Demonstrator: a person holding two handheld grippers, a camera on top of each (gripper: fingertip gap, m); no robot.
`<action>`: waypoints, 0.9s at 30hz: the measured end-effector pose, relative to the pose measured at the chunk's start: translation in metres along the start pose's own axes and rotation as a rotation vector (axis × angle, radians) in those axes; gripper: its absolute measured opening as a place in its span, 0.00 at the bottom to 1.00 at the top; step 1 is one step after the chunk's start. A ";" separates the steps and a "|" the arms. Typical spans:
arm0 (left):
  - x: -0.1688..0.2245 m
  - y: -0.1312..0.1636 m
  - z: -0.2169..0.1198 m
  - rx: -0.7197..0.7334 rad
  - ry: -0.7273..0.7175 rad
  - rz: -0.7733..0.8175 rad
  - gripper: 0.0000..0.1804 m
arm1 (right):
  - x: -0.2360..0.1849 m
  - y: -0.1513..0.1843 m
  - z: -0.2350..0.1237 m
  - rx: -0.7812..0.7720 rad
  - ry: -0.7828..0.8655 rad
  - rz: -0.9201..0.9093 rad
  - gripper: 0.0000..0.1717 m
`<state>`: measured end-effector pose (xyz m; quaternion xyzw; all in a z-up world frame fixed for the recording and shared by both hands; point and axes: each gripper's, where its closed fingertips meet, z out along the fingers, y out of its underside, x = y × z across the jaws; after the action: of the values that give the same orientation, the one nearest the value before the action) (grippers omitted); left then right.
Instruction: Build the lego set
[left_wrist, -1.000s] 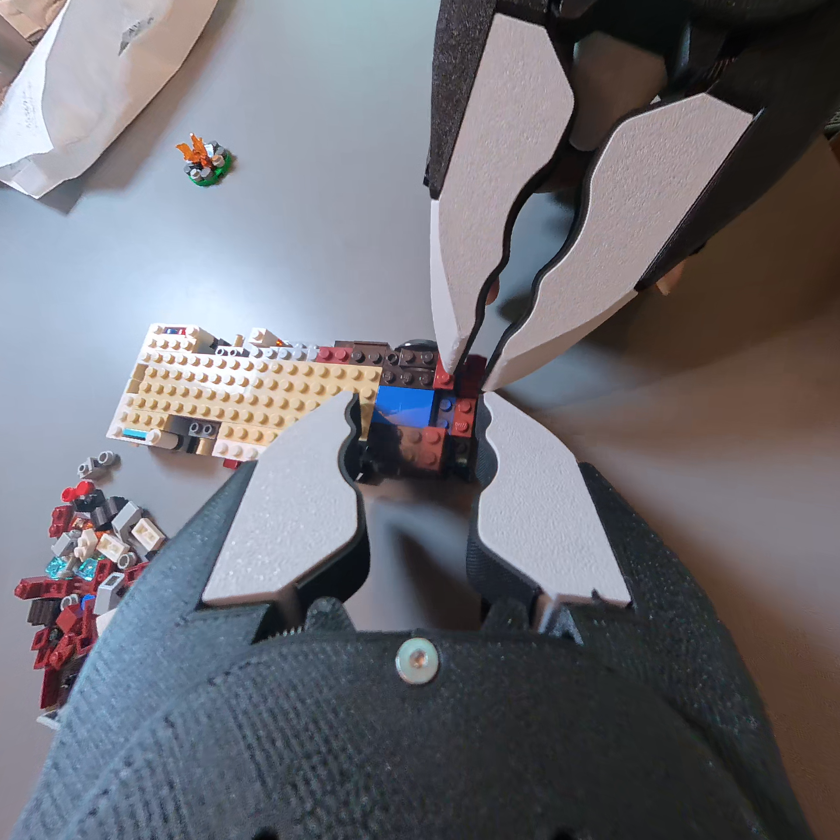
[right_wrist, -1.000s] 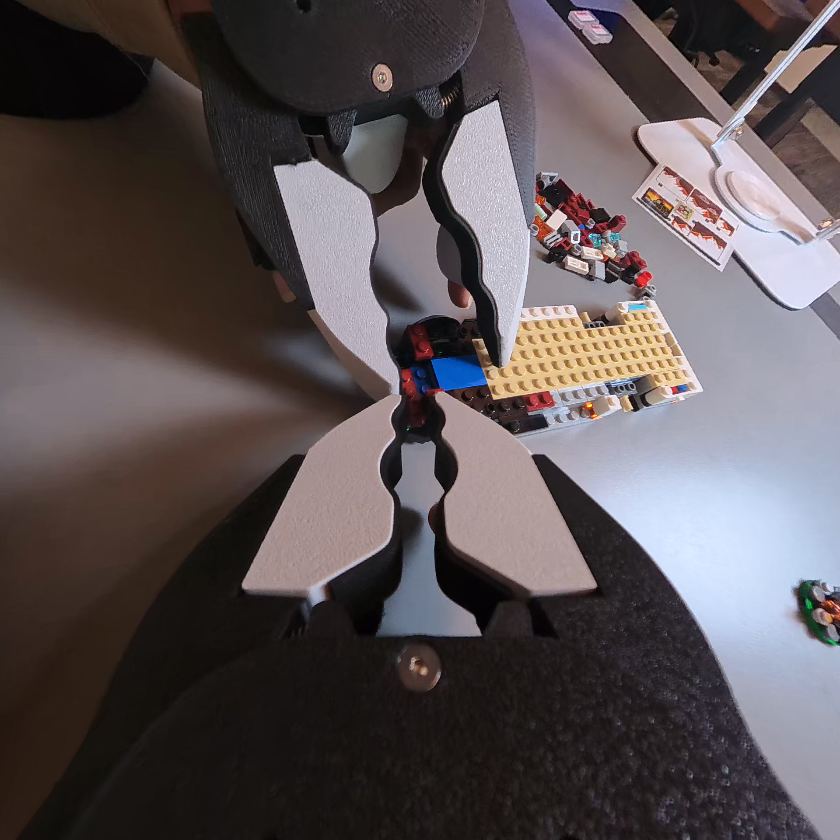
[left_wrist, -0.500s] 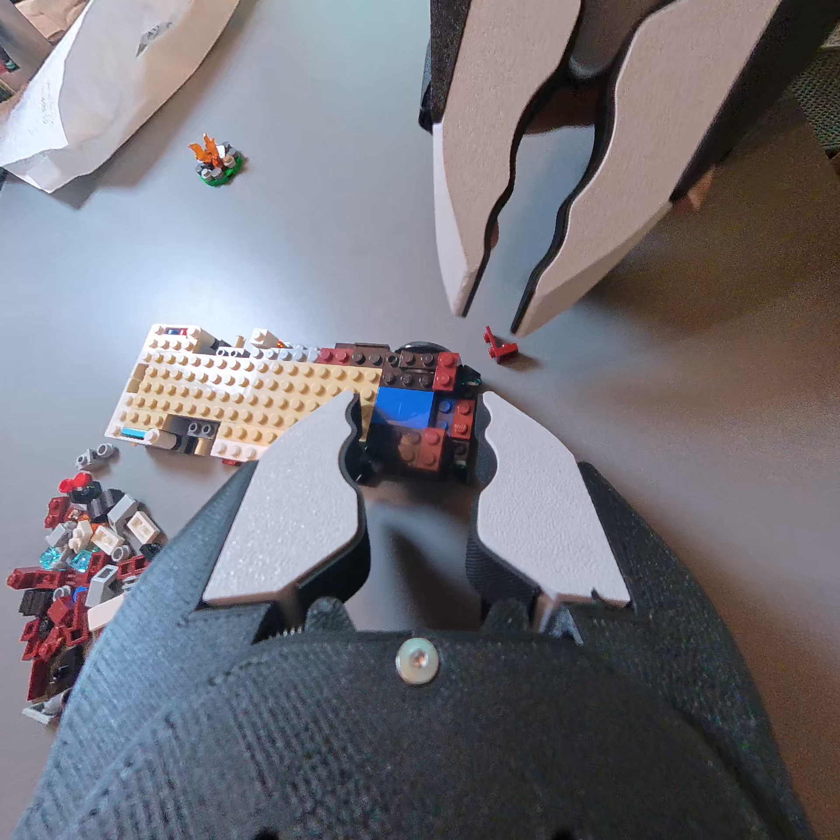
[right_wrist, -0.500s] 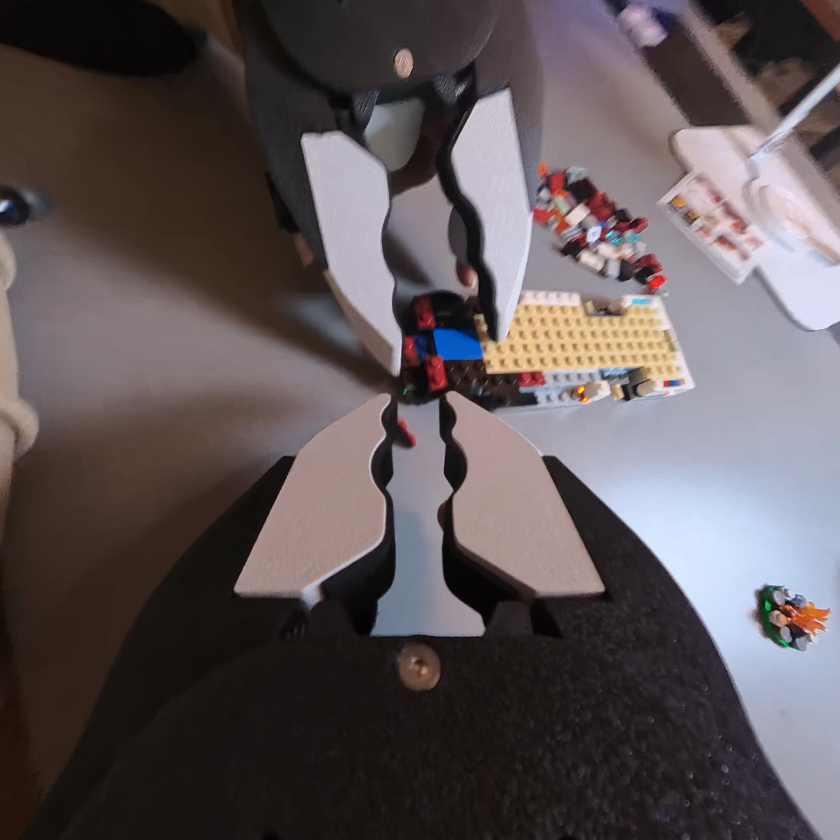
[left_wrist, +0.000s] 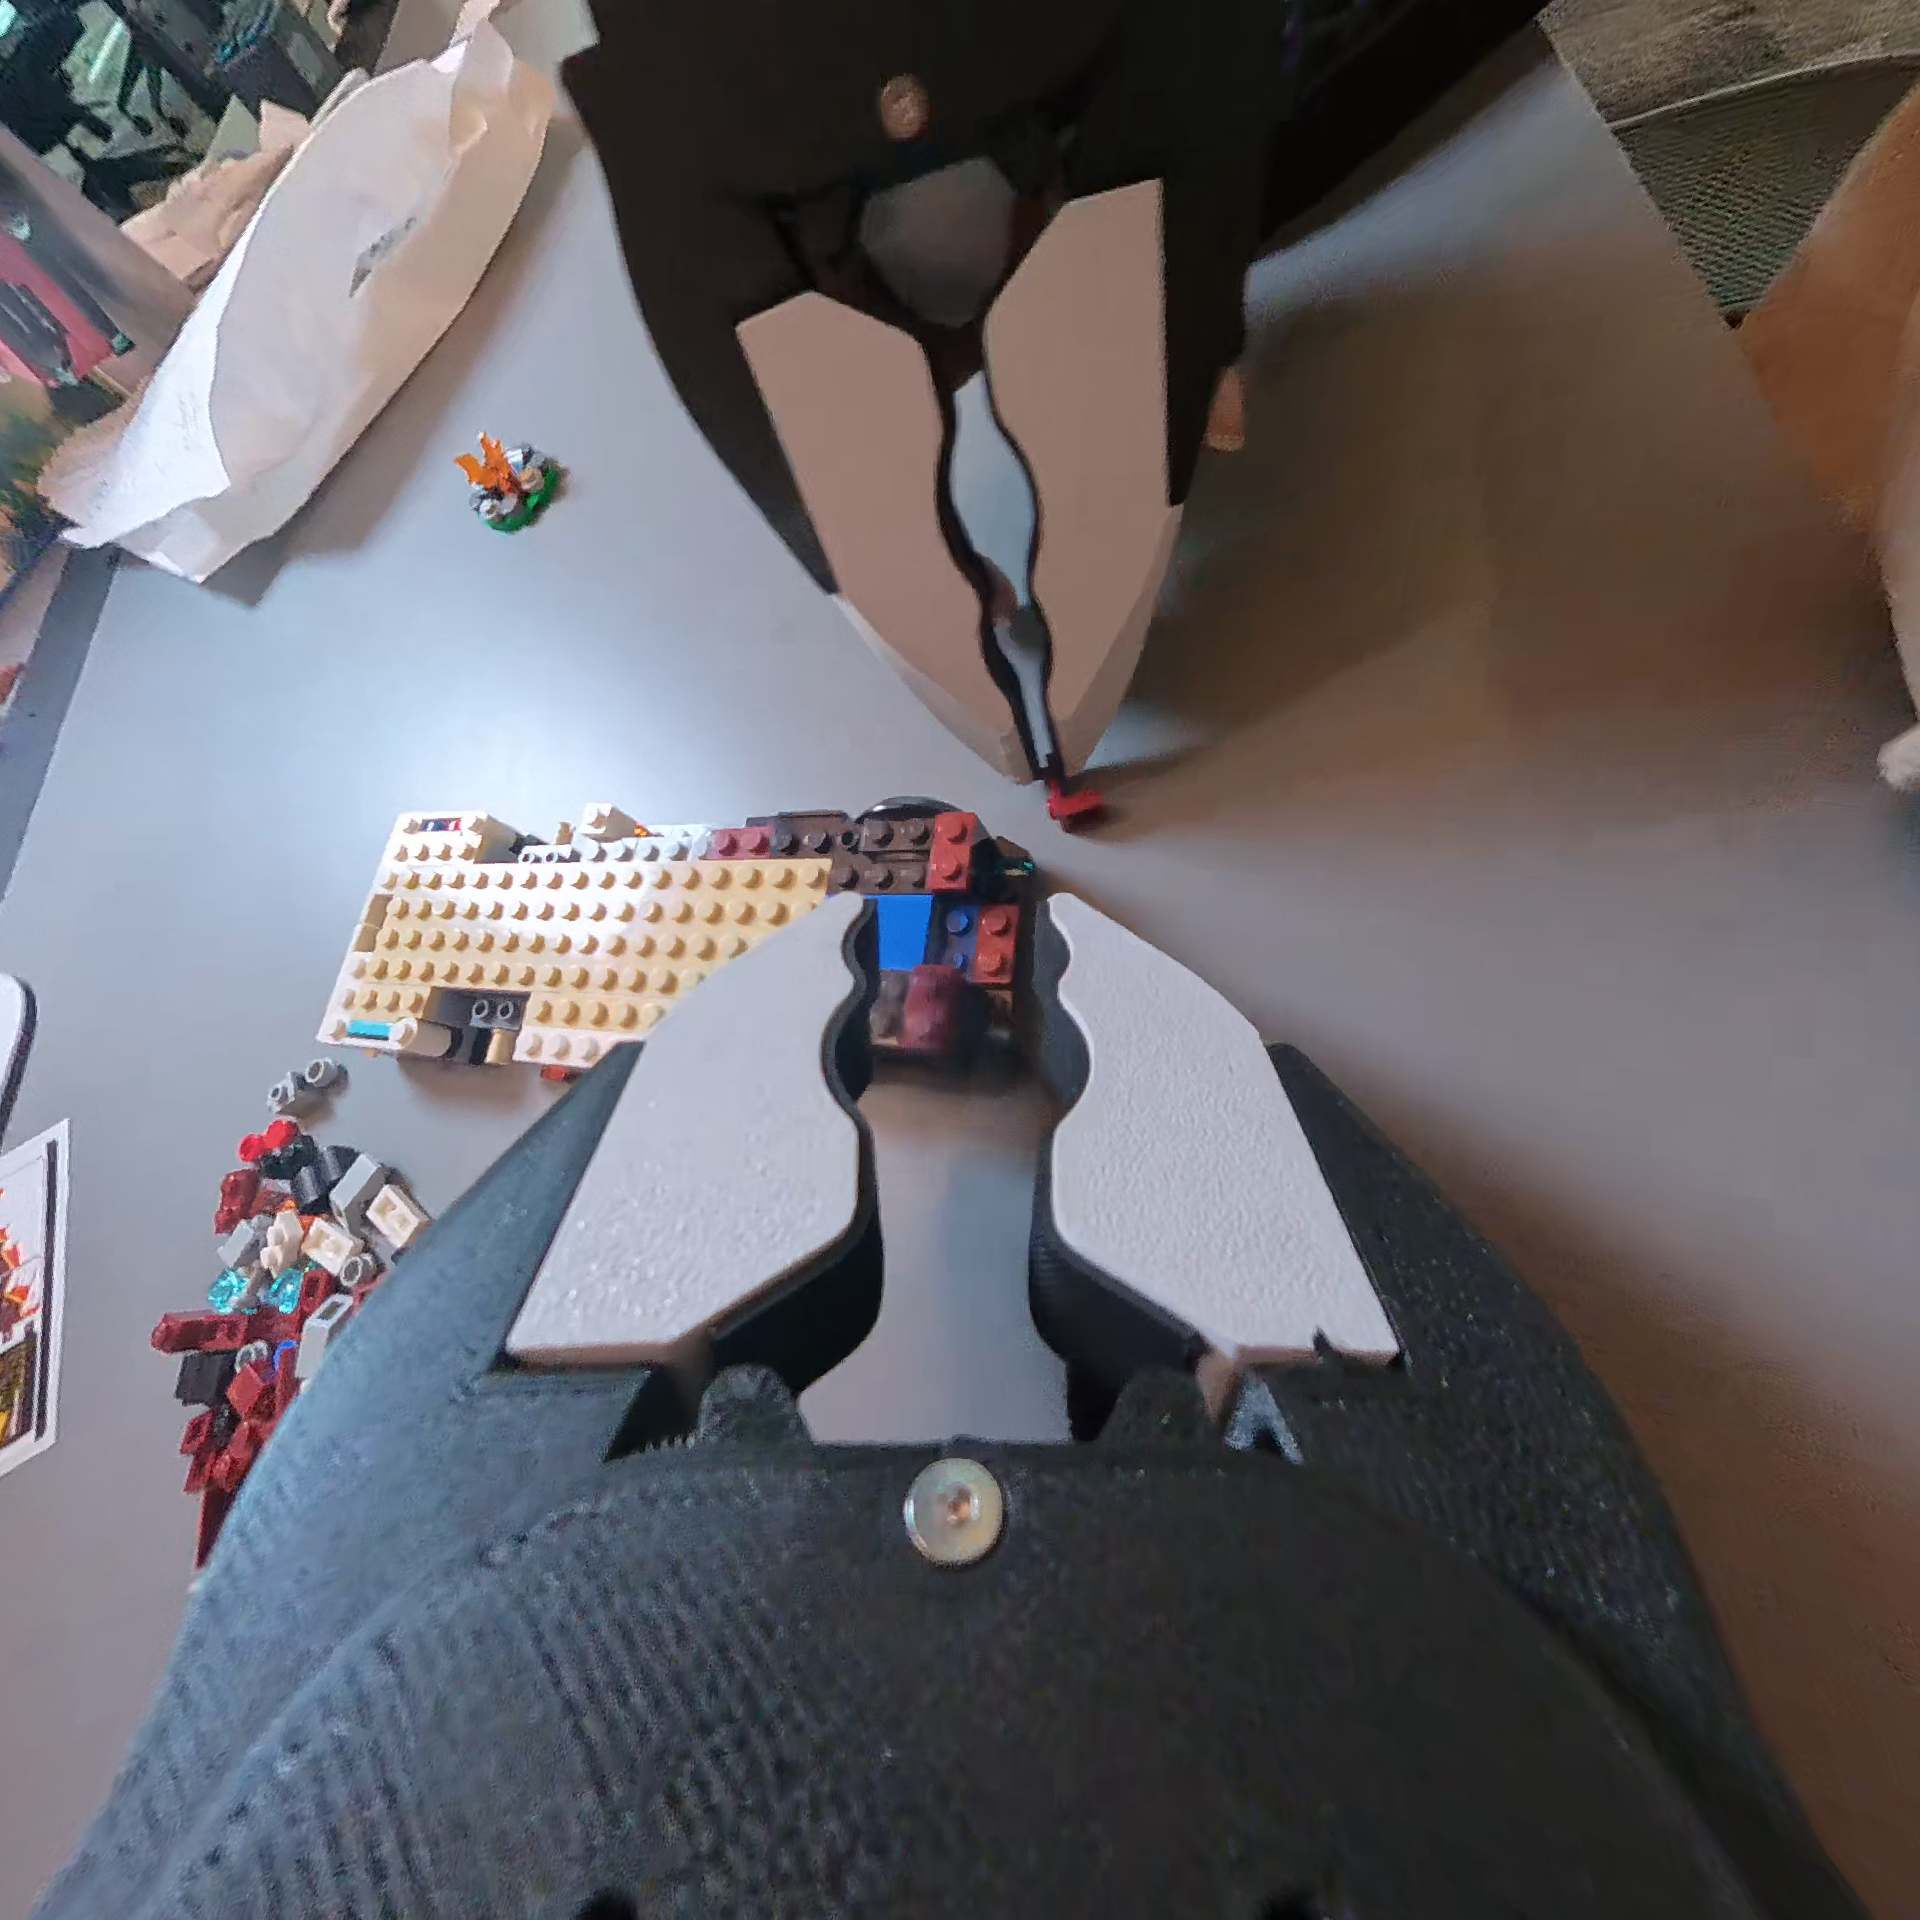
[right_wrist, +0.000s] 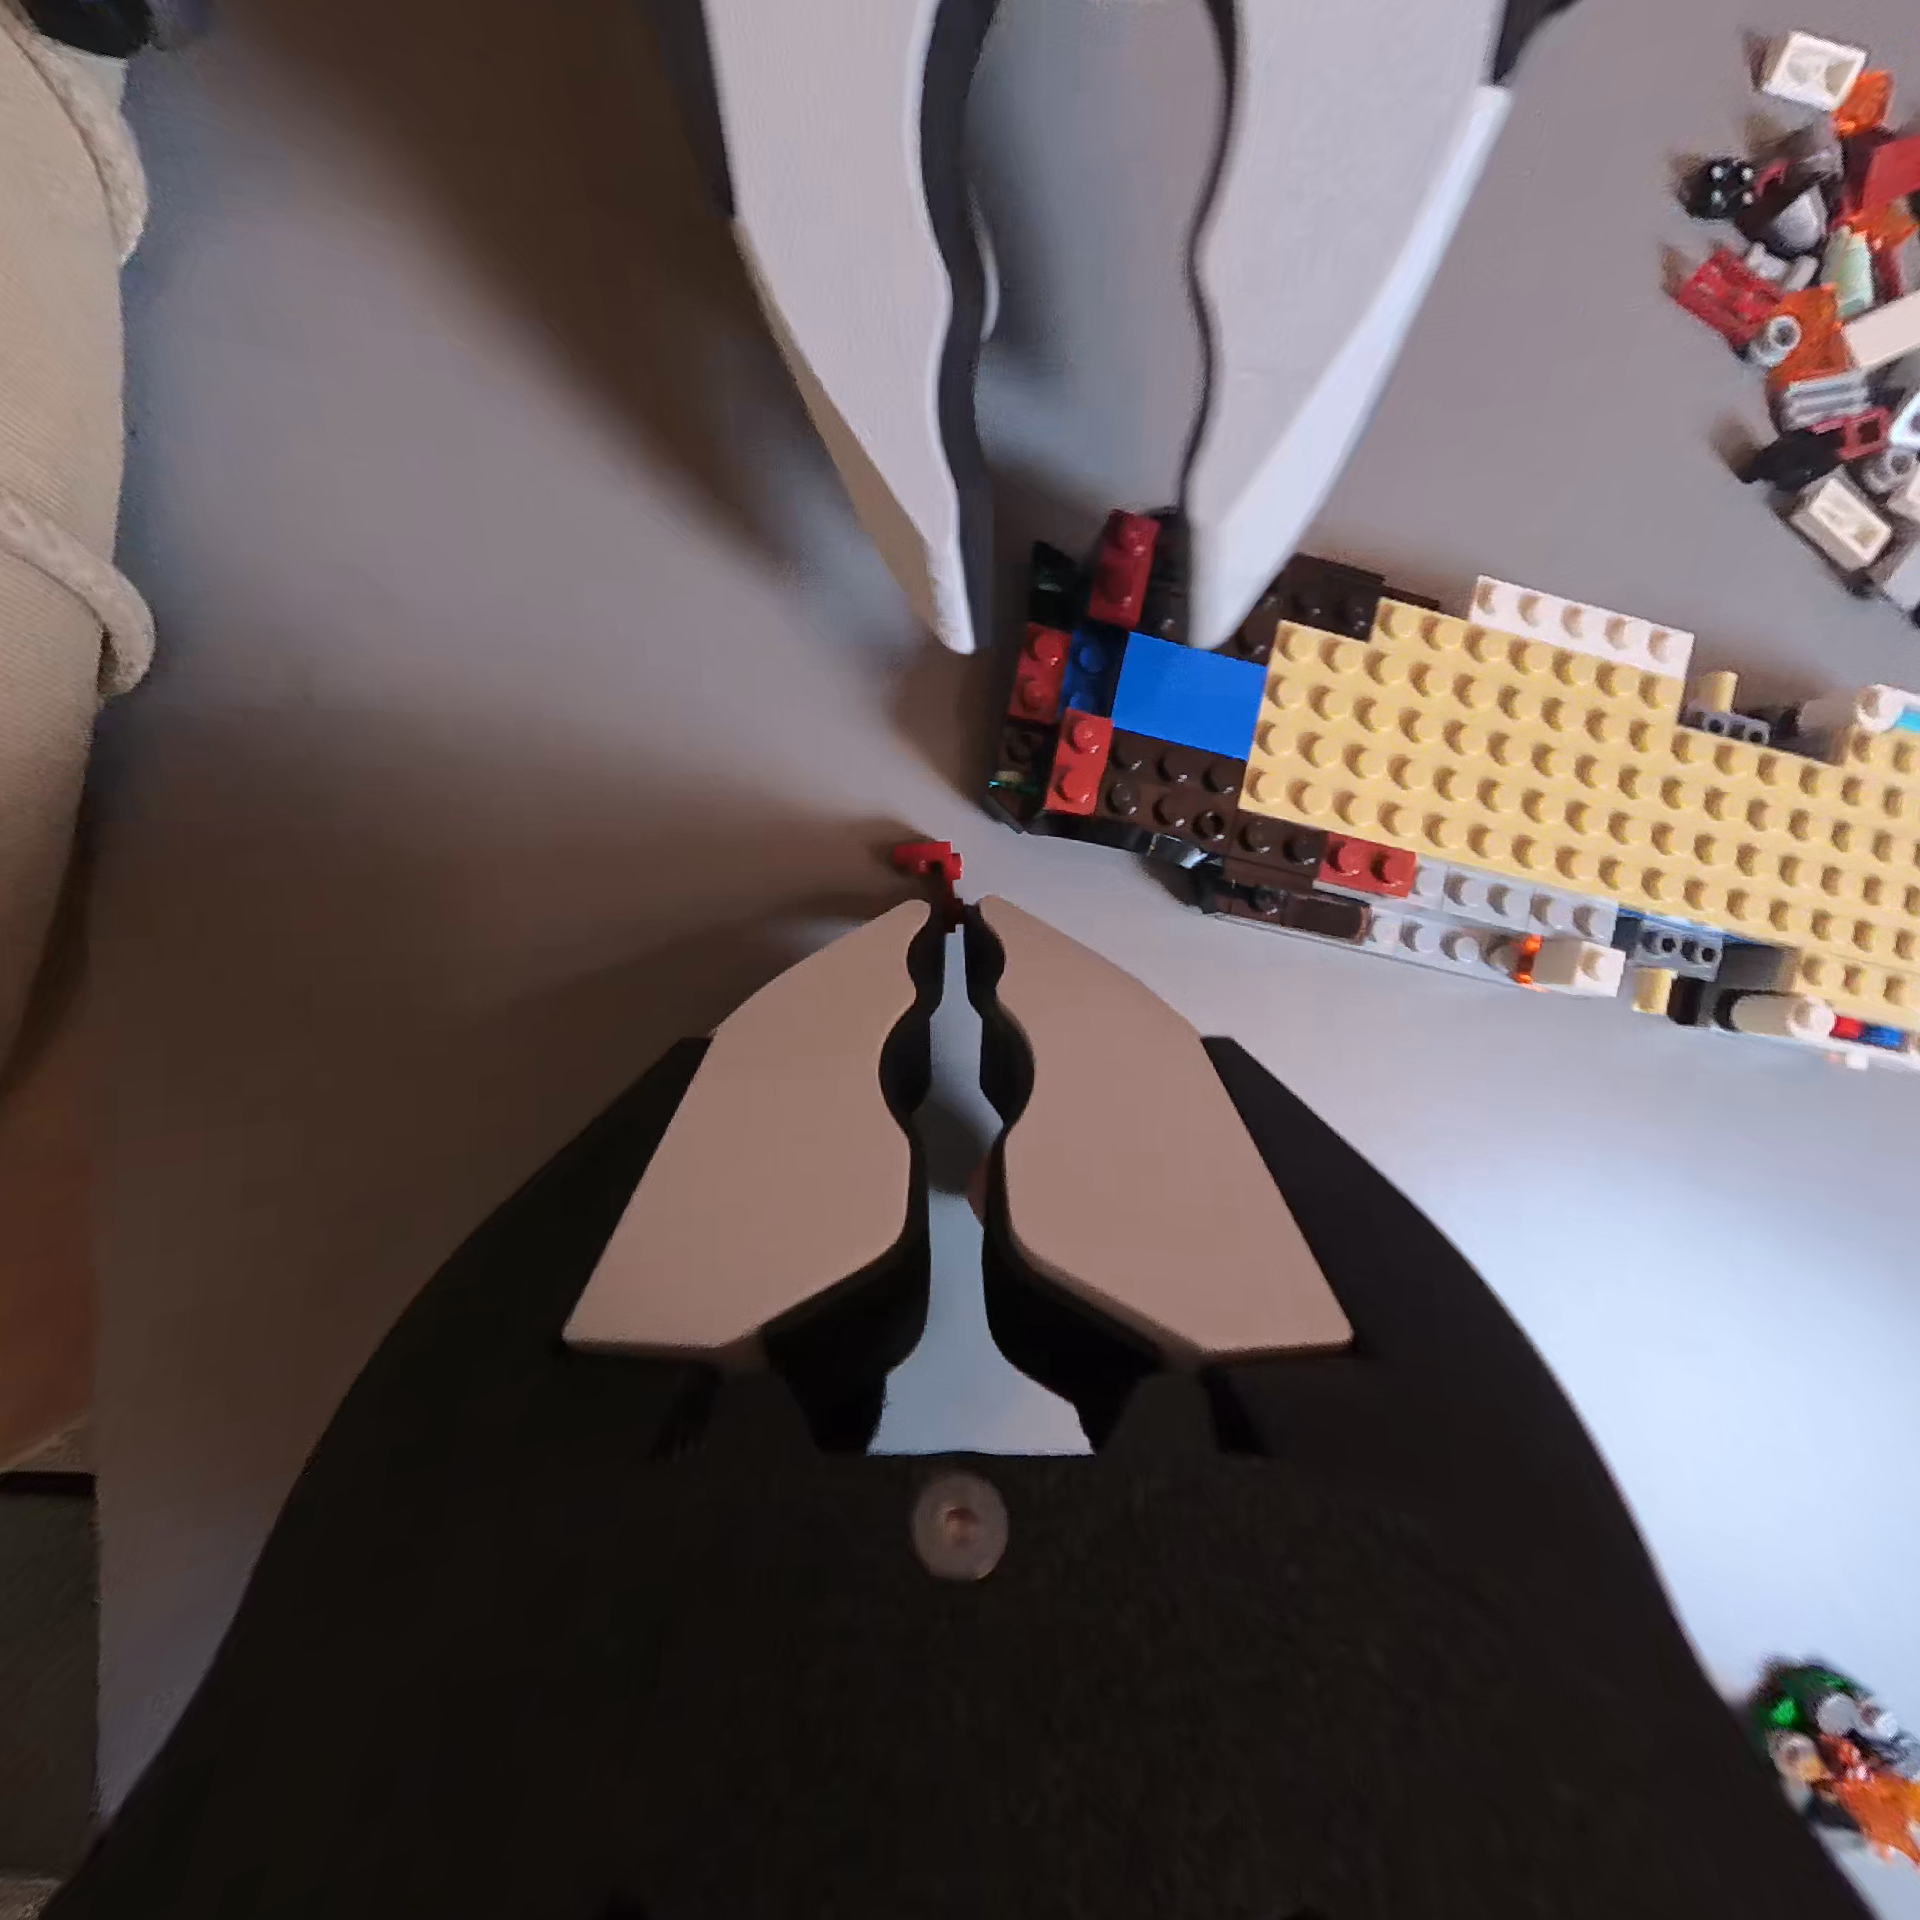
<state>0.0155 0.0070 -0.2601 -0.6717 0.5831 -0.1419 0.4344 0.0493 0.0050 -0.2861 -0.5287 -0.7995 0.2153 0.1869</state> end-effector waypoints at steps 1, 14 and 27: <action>0.004 -0.002 -0.001 0.011 0.013 0.023 0.13 | 0.001 0.000 -0.001 0.000 -0.004 0.045 0.02; 0.020 -0.025 -0.003 0.079 -0.115 0.357 0.06 | -0.010 -0.030 -0.015 0.124 -0.233 0.633 0.02; 0.021 -0.021 -0.001 0.061 -0.126 0.407 0.05 | -0.010 -0.036 -0.016 0.164 -0.291 0.715 0.02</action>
<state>0.0345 -0.0136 -0.2500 -0.5340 0.6739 -0.0266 0.5099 0.0345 -0.0146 -0.2537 -0.7211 -0.5631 0.4029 0.0262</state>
